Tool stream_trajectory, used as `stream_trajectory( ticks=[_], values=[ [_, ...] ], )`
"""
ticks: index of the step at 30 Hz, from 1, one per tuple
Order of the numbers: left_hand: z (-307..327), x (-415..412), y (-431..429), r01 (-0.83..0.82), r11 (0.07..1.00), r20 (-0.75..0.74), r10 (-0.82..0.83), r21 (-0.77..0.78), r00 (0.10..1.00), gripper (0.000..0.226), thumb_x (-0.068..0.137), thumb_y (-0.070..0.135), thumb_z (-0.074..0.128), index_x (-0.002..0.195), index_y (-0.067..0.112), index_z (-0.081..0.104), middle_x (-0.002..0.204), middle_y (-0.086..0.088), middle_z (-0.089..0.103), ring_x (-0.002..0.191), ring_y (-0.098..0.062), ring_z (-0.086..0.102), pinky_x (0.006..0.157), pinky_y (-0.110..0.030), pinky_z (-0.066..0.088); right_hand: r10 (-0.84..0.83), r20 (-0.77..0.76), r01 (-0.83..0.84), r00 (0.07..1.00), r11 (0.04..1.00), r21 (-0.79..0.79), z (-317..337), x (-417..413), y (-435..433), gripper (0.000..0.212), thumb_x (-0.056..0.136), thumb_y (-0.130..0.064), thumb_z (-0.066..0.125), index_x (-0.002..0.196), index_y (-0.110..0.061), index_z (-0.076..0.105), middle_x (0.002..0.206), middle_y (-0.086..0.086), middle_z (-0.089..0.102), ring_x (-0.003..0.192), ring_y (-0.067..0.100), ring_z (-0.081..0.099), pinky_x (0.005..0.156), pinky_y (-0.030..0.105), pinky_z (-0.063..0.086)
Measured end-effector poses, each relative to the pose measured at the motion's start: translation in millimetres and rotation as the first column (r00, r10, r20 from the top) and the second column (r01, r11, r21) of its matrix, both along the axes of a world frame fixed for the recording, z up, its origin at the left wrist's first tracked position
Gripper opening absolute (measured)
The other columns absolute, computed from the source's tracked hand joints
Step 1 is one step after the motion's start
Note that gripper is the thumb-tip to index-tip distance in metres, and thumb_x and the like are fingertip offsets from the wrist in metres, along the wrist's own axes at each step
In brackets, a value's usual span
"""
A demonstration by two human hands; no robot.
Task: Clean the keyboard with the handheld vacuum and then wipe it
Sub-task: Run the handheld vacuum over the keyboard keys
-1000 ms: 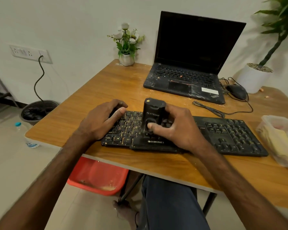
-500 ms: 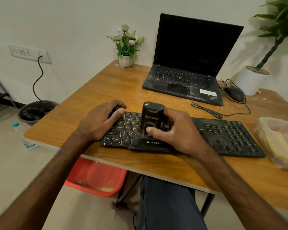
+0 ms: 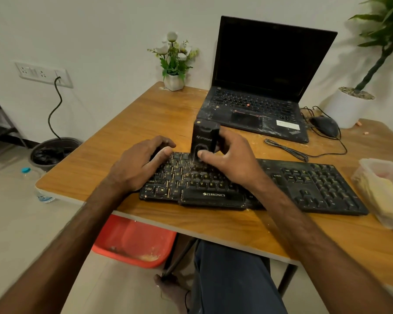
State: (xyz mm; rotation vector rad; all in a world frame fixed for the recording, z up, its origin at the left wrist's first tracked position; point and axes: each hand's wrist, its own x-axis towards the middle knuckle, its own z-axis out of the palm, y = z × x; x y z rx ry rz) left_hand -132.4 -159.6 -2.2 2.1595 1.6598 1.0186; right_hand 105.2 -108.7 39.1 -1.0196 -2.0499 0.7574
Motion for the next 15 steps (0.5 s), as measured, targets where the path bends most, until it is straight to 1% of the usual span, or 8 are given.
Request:
stream_trajectory(
  ticks=[2, 3, 5, 8, 9, 12, 13, 15],
  values=[
    [-0.3, -0.7, 0.2, -0.007, 1.000, 0.003, 0.007, -0.005, 1.000, 0.072, 0.094, 0.076, 0.017, 0.129, 0.026, 0.056, 0.119, 0.009, 0.065, 0.109, -0.008, 0.059, 0.093, -0.039, 0.047, -0.078, -0.064, 0.073, 0.995, 0.995, -0.071, 1.2, 2.2, 10.4, 0.047, 0.084, -0.023, 0.075, 0.128, -0.016, 0.058, 0.093, -0.012, 0.063, 0.081, 0.005, 0.061, 0.067, 0.017, 0.055],
    [-0.6, -1.2, 0.6, -0.011, 1.000, 0.004, 0.011, -0.009, 1.000, 0.072, 0.094, 0.076, 0.017, 0.129, 0.026, 0.056, 0.119, 0.009, 0.065, 0.109, -0.008, 0.059, 0.093, -0.039, 0.047, -0.089, -0.099, 0.078, 0.991, 0.991, -0.110, 1.3, 3.2, 13.0, 0.047, 0.085, -0.022, 0.075, 0.128, -0.016, 0.058, 0.094, -0.010, 0.064, 0.080, 0.007, 0.062, 0.068, 0.022, 0.057],
    [-1.9, -1.7, 1.9, -0.014, 1.000, -0.004, 0.014, -0.013, 1.000, 0.070, 0.094, 0.076, 0.017, 0.129, 0.029, 0.055, 0.118, 0.009, 0.064, 0.108, -0.008, 0.059, 0.092, -0.039, 0.047, -0.040, -0.101, 0.025, 0.994, 0.990, -0.140, -0.6, 5.6, 10.6, 0.049, 0.084, -0.021, 0.075, 0.129, -0.018, 0.058, 0.100, -0.007, 0.065, 0.084, 0.008, 0.062, 0.072, 0.028, 0.058],
    [-3.1, -1.9, 3.8, -0.012, 1.000, -0.022, 0.011, -0.013, 1.000, 0.067, 0.095, 0.074, 0.018, 0.130, 0.030, 0.054, 0.116, 0.009, 0.064, 0.106, -0.008, 0.059, 0.088, -0.036, 0.047, 0.106, 0.001, -0.106, 0.994, 0.990, -0.097, -0.2, 6.4, -1.4, 0.052, 0.081, -0.022, 0.078, 0.129, -0.024, 0.059, 0.106, -0.013, 0.066, 0.094, 0.004, 0.062, 0.077, 0.018, 0.054],
    [-3.1, -1.9, 4.3, -0.012, 1.000, -0.025, 0.012, -0.013, 1.000, 0.066, 0.095, 0.073, 0.018, 0.130, 0.029, 0.054, 0.116, 0.009, 0.064, 0.105, -0.008, 0.059, 0.088, -0.034, 0.047, 0.119, 0.030, -0.117, 0.992, 0.991, -0.065, 2.0, 5.9, -1.9, 0.053, 0.080, -0.022, 0.078, 0.130, -0.024, 0.058, 0.109, -0.015, 0.065, 0.097, 0.003, 0.062, 0.079, 0.014, 0.052],
    [-1.7, -0.3, 3.0, -0.015, 1.000, -0.022, 0.014, -0.012, 1.000, 0.067, 0.095, 0.072, 0.018, 0.130, 0.028, 0.055, 0.118, 0.008, 0.065, 0.106, -0.008, 0.059, 0.088, -0.033, 0.045, 0.029, 0.049, -0.030, 0.998, 0.999, 0.039, 9.5, 3.9, 9.6, 0.056, 0.080, -0.021, 0.078, 0.132, -0.017, 0.057, 0.113, -0.013, 0.064, 0.095, -0.004, 0.059, 0.078, 0.003, 0.045],
    [-1.0, 0.0, 2.2, -0.016, 1.000, -0.012, 0.016, -0.012, 1.000, 0.068, 0.094, 0.073, 0.018, 0.130, 0.028, 0.054, 0.117, 0.008, 0.065, 0.106, -0.008, 0.059, 0.088, -0.033, 0.045, -0.002, 0.041, 0.001, 0.999, 0.999, 0.038, 10.6, 2.7, 12.9, 0.056, 0.081, -0.021, 0.078, 0.132, -0.016, 0.057, 0.110, -0.014, 0.062, 0.093, -0.006, 0.058, 0.075, 0.001, 0.044],
    [-0.3, 0.1, 1.2, -0.012, 1.000, 0.007, 0.012, -0.016, 1.000, 0.070, 0.094, 0.075, 0.017, 0.131, 0.028, 0.054, 0.115, 0.008, 0.066, 0.105, -0.008, 0.060, 0.088, -0.035, 0.047, -0.017, 0.043, 0.016, 0.999, 1.000, 0.020, 9.3, 0.7, 12.3, 0.055, 0.081, -0.022, 0.078, 0.131, -0.017, 0.057, 0.104, -0.018, 0.060, 0.091, -0.006, 0.058, 0.073, 0.005, 0.046]
  ],
)
